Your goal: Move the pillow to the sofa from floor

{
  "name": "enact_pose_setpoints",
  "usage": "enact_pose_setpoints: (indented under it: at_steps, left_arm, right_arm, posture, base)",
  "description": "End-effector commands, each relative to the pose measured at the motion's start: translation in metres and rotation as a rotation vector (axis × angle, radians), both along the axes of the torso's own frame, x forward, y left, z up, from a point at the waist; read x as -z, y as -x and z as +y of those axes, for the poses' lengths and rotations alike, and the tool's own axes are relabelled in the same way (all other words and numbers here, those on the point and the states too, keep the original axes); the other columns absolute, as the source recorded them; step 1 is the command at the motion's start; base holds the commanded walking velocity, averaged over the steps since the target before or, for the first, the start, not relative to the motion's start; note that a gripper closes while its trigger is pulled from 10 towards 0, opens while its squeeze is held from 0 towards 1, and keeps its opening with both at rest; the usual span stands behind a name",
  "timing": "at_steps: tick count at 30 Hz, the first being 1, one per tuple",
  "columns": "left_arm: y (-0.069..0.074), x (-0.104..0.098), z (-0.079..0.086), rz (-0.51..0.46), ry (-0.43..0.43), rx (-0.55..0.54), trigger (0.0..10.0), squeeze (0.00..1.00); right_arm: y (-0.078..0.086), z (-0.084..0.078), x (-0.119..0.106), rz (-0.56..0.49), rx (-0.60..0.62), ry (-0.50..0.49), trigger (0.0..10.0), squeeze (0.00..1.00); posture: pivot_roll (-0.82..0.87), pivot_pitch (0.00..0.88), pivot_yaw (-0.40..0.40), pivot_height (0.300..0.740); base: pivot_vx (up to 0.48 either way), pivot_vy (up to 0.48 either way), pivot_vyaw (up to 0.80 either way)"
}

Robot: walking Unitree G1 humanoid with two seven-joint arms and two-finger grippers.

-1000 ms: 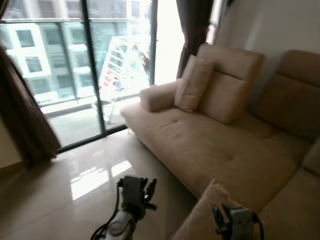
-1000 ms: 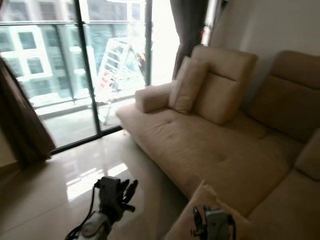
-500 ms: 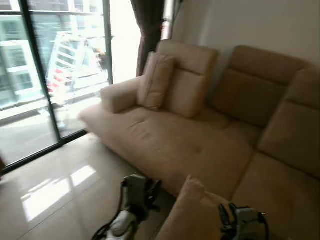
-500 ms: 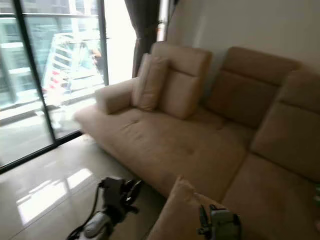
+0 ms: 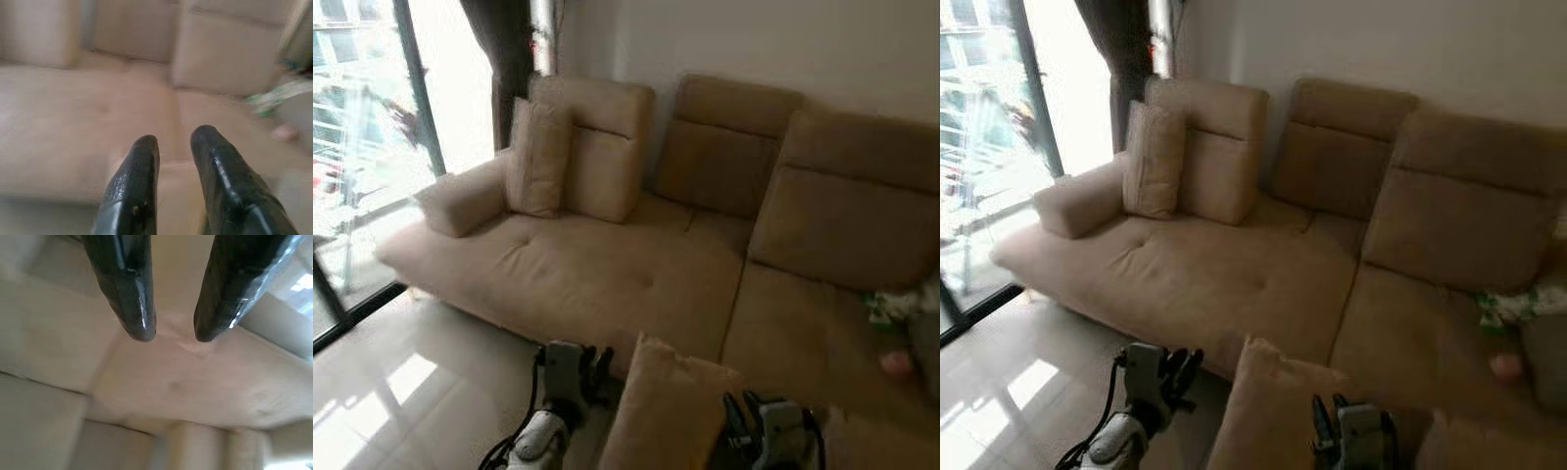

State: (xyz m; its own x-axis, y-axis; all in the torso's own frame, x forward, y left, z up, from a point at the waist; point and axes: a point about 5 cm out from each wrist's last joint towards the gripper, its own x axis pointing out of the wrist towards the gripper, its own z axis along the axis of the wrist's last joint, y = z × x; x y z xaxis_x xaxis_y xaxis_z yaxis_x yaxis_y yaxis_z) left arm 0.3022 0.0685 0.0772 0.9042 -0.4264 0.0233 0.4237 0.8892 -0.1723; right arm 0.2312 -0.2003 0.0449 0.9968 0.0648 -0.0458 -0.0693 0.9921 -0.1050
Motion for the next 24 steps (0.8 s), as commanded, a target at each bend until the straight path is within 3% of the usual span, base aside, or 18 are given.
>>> enact_pose_setpoints:
  at_steps: [1,8,12,19,20,21,23,24]
  left_arm:
    - [0.002,0.004,0.007,0.011,0.014,-0.028,10.0,0.0]
    - [0.003,-0.001,0.008,-0.012,0.048,-0.034,10.0,0.0]
    - [0.004,-0.013,0.021,-0.088,0.06,-0.078,10.0,0.0]
    - [0.012,-0.021,0.032,-0.143,0.035,-0.108,10.0,0.0]
    - [0.014,-0.021,0.035,-0.148,0.034,-0.116,10.0,0.89]
    - [0.016,-0.02,0.036,-0.146,0.041,-0.121,10.0,1.0]
    - [0.017,-0.018,0.037,-0.142,0.05,-0.125,10.0,1.0]
    - [0.017,-0.018,0.038,-0.139,0.046,-0.142,10.0,1.0]
  right_arm:
    - [-0.002,0.004,-0.005,-0.036,-0.004,-0.011,10.0,0.0]
    - [-0.007,0.005,-0.022,-0.155,0.015,0.084,10.0,0.0]
    - [-0.01,0.012,-0.051,-0.332,-0.021,0.211,10.0,0.0]
    - [-0.009,0.018,-0.056,-0.347,-0.095,0.222,10.0,0.0]
    - [-0.008,0.019,-0.054,-0.328,-0.111,0.211,10.0,0.0]
    - [-0.007,0.018,-0.049,-0.301,-0.113,0.192,10.0,0.0]
    - [-0.006,0.017,-0.044,-0.275,-0.107,0.176,10.0,0.0]
    - [-0.006,0.017,-0.043,-0.271,-0.102,0.152,10.0,1.0]
  posture:
    - [0.03,0.0,-0.006,0.728]
    - [0.04,0.0,-0.007,0.728]
    - [0.04,0.0,-0.007,0.728]
    - [0.05,0.0,-0.008,0.728]
    - [0.06,0.0,-0.011,0.728]
    - [0.06,0.0,-0.015,0.728]
    - [0.06,0.0,-0.015,0.728]
    - [0.06,0.0,-0.017,0.728]
  base:
    - [0.0,0.0,-0.74]
    - [0.0,0.0,-0.19]
    - [0.0,0.0,0.0]
    - [0.0,0.0,0.0]
    - [0.0,0.0,0.0]
    - [0.0,0.0,0.0]
    - [0.0,0.0,0.0]
    - [0.0,0.0,0.0]
